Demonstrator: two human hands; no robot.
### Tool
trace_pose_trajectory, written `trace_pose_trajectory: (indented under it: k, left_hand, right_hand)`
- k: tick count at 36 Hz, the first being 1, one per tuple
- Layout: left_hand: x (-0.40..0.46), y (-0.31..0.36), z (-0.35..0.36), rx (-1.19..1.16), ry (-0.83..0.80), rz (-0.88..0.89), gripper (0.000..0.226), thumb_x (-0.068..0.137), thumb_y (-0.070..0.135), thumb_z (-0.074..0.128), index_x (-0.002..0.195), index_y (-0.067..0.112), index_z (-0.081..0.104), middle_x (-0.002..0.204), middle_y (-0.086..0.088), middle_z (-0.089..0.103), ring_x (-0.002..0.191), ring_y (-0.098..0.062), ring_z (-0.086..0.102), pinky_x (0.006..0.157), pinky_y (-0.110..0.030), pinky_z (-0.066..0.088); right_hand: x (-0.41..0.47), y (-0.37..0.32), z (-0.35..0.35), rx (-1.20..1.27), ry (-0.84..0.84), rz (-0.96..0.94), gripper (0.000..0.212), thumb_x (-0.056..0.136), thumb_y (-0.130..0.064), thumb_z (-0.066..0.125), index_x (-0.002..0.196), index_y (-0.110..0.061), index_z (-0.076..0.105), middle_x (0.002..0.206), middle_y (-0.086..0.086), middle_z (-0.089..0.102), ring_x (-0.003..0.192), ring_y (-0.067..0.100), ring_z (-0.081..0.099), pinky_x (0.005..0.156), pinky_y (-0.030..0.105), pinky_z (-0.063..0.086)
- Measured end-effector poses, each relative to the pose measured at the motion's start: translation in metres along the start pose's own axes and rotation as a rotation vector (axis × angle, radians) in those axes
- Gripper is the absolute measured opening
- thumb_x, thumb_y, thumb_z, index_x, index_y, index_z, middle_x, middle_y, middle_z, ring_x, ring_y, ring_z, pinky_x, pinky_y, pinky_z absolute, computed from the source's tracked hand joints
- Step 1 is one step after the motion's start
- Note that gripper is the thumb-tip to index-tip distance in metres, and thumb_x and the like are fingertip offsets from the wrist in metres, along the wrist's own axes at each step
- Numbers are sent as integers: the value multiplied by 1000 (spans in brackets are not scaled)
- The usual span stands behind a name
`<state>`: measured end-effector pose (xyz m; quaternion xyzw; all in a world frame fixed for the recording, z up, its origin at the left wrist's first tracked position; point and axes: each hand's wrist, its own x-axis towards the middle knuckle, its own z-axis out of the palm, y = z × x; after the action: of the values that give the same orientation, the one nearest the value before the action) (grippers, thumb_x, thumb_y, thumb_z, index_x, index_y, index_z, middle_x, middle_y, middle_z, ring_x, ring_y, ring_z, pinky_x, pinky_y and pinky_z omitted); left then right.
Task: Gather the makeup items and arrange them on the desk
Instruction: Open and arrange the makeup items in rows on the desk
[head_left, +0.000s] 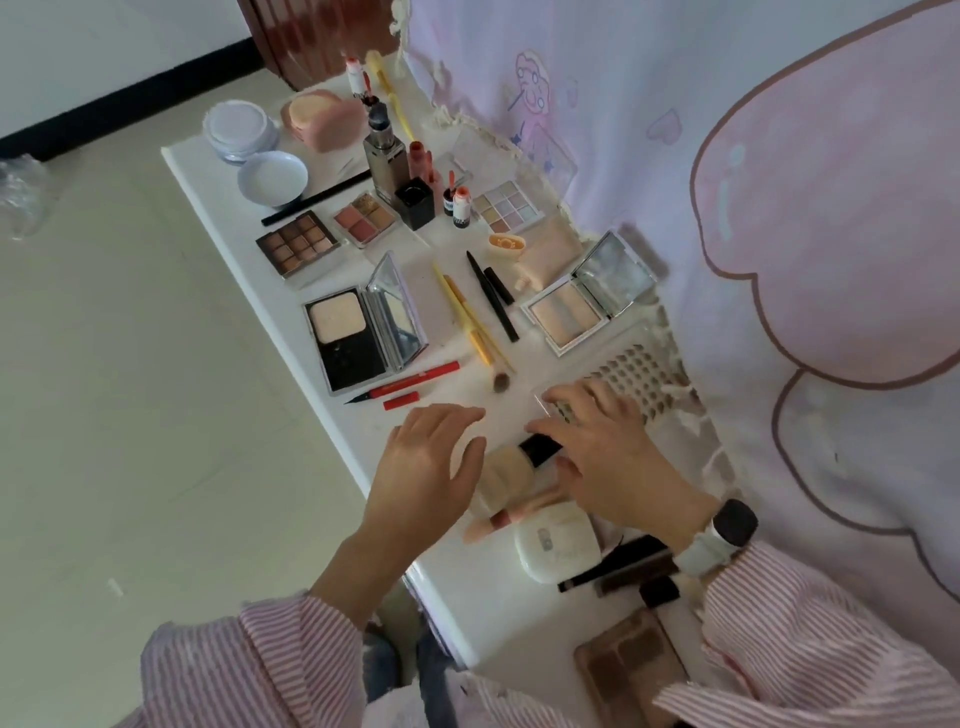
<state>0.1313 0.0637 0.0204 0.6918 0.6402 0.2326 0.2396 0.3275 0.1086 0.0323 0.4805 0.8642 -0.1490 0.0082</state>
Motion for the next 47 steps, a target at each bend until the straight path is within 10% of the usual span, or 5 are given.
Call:
trace_pose_trajectory:
  k: [10,19,30,40,47]
  left_hand:
    - [-26,-1,7,-75,-156,-79,48,84,32,65,127,15,51,118,-4,58,103,-21,53,89,-33,44]
    - [-17,-10,13,-7,-90,-6,59,75,22,74,128,11,50,115,-6,57,103,-22,52,91,-33,39]
    - [-16,-15,4,-19,-24,138,60,64,14,82,118,3,59,94,-7,69,80,-20,64,75,-31,49]
    - [-12,-16,-11,-152,3,73,39,74,20,67,111,9,61,79,-4,64,66,-18,57,58,-24,48]
    - [-8,-17,-6,-144,20,43,49,74,17,75,119,10,58,93,-5,64,79,-12,51,66,-20,42]
  right_hand:
    - [12,-6,2,-68,38,-107,23,74,-32,58,94,-21,61,105,2,56,103,21,35,80,37,24]
    - [14,-38,-15,742,-87,207,23,91,-36,49,95,-14,56,72,-9,57,62,0,54,62,11,44]
    - [9,-50,-5,744,108,227,16,95,-25,45,86,-13,49,60,-8,49,50,1,48,49,15,40]
    - [17,-45,-31,576,-1,35,33,93,-40,43,124,-29,45,80,-19,49,59,7,51,59,22,43]
    - [30,-50,-25,516,103,111,20,91,-32,46,100,-17,55,68,-12,51,52,4,46,54,19,33]
